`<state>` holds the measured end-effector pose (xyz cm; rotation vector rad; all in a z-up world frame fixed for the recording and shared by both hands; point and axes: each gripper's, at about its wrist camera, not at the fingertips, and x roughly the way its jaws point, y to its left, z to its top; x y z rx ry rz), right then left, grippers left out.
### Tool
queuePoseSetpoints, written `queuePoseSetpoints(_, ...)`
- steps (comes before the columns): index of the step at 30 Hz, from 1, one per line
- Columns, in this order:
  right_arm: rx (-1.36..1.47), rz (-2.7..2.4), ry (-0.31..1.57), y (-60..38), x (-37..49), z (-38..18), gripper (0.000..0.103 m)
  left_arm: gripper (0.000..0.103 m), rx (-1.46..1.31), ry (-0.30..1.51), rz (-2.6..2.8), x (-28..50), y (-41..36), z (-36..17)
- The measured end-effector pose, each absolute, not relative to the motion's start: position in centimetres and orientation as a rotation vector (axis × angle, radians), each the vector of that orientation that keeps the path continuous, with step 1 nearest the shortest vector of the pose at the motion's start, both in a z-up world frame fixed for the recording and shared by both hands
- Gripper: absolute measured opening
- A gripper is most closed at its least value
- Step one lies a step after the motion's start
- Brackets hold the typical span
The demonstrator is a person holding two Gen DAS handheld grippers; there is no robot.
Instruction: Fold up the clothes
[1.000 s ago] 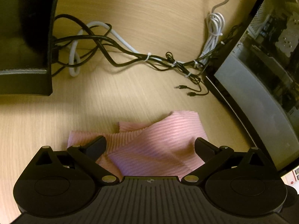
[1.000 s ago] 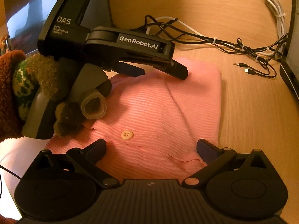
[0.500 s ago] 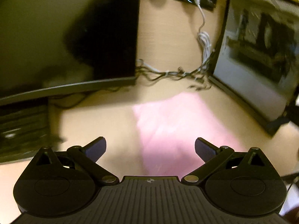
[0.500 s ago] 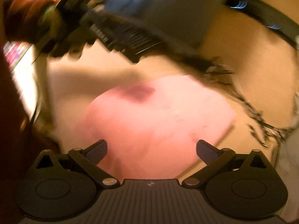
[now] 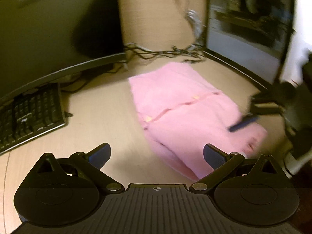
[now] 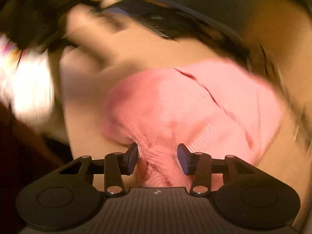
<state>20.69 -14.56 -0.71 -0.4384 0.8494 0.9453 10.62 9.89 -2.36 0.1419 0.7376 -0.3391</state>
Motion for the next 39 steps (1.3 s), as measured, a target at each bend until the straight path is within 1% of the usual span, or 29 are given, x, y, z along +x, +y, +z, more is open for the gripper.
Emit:
queuePoseSetpoints(2, -0.216, 0.921, 0.964, -16.0, 23.2, -0.6, 0.043, 0.103, 0.189, 0.743, -0.389, 9.8, 8.8, -2.4)
queuePoseSetpoints(4, -0.066, 0.902, 1.035, -17.0, 24.7, -0.8, 0.043, 0.103, 0.264, 0.738, -0.431, 8.9, 7.5, -2.7)
queuePoseSetpoints(8, 0.117, 0.867, 1.112, -18.3, 26.4, -1.4, 0.043, 0.103, 0.416, 0.726, -0.488, 8.6, 4.6, -4.7)
queuePoseSetpoints(11, 0.159, 0.846, 1.121, -18.7, 26.3, -1.4, 0.043, 0.103, 0.549, 0.679, -0.483, 9.2, 2.1, -6.5)
queuePoseSetpoints(12, 0.127, 0.847, 1.098, -18.2, 26.0, -1.3, 0.044, 0.103, 0.59, 0.657, -0.472, 9.5, 1.3, -7.0)
queuePoseSetpoints(14, -0.005, 0.857, 0.996, -17.5, 24.5, -0.1, 0.062, 0.103, 0.635, 0.622, -0.425, 10.5, 0.5, -7.3)
queuePoseSetpoints(15, -0.091, 0.864, 0.922, -17.5, 23.3, 0.7, 0.079, 0.103, 0.656, 0.604, -0.401, 11.1, 0.1, -7.5)
queuePoseSetpoints(16, -0.198, 0.865, 0.827, -17.5, 21.8, 1.5, 0.09, 0.103, 0.62, 0.605, -0.395, 11.8, 0.4, -6.9)
queuePoseSetpoints(18, -0.436, 0.856, 0.643, -17.1, 18.8, 2.1, 0.095, 0.103, 0.537, 0.613, -0.392, 13.3, 1.3, -5.5)
queuePoseSetpoints(19, -0.53, 0.86, 0.58, -16.8, 17.7, 1.8, 0.095, 0.103, 0.492, 0.62, -0.395, 14.1, 1.8, -4.8)
queuePoseSetpoints(21, -0.639, 0.853, 0.531, -15.7, 16.6, 0.4, 0.095, 0.103, 0.402, 0.632, -0.4, 15.6, 2.7, -3.4)
queuePoseSetpoints(23, -0.691, 0.806, 0.493, -14.4, 16.6, -0.9, 0.095, 0.103, 0.341, 0.642, -0.411, 17.0, 3.1, -2.6)
queuePoseSetpoints(24, -0.711, 0.778, 0.474, -13.8, 16.7, -1.6, 0.091, 0.103, 0.326, 0.646, -0.419, 17.6, 3.1, -2.5)
queuePoseSetpoints(25, -0.697, 0.753, 0.481, -13.4, 17.4, -1.6, 0.073, 0.103, 0.3, 0.657, -0.431, 18.1, 3.1, -2.5)
queuePoseSetpoints(26, -0.66, 0.732, 0.507, -13.1, 18.4, -1.3, 0.061, 0.103, 0.274, 0.668, -0.443, 18.5, 3.2, -2.5)
queuePoseSetpoints(27, -0.576, 0.722, 0.562, -13.3, 19.8, -0.6, 0.038, 0.103, 0.254, 0.673, -0.454, 18.7, 3.2, -2.5)
queuePoseSetpoints(28, -0.461, 0.718, 0.635, -13.9, 21.6, 0.3, 0.036, 0.103, 0.242, 0.678, -0.466, 18.7, 3.4, -2.3)
queuePoseSetpoints(30, -0.212, 0.713, 0.763, -15.8, 24.9, 1.8, 0.034, 0.103, 0.244, 0.673, -0.494, 18.0, 4.4, -1.6)
queuePoseSetpoints(33, 0.028, 0.694, 0.87, -18.5, 28.0, 2.6, 0.028, 0.103, 0.265, 0.643, -0.529, 16.6, 6.9, -0.5)
queuePoseSetpoints(34, 0.071, 0.691, 0.894, -18.9, 28.7, 2.7, 0.024, 0.103, 0.288, 0.636, -0.526, 16.2, 7.3, -0.5)
queuePoseSetpoints(35, 0.085, 0.69, 0.911, -19.0, 29.1, 2.7, 0.023, 0.103, 0.325, 0.632, -0.516, 15.8, 7.4, -0.8)
queuePoseSetpoints(37, 0.048, 0.699, 0.917, -18.7, 29.0, 3.1, 0.018, 0.103, 0.4, 0.626, -0.501, 15.3, 7.3, -1.5)
queuePoseSetpoints(39, -0.014, 0.721, 0.913, -18.0, 28.4, 3.7, 0.015, 0.103, 0.46, 0.597, -0.503, 15.1, 6.3, -2.5)
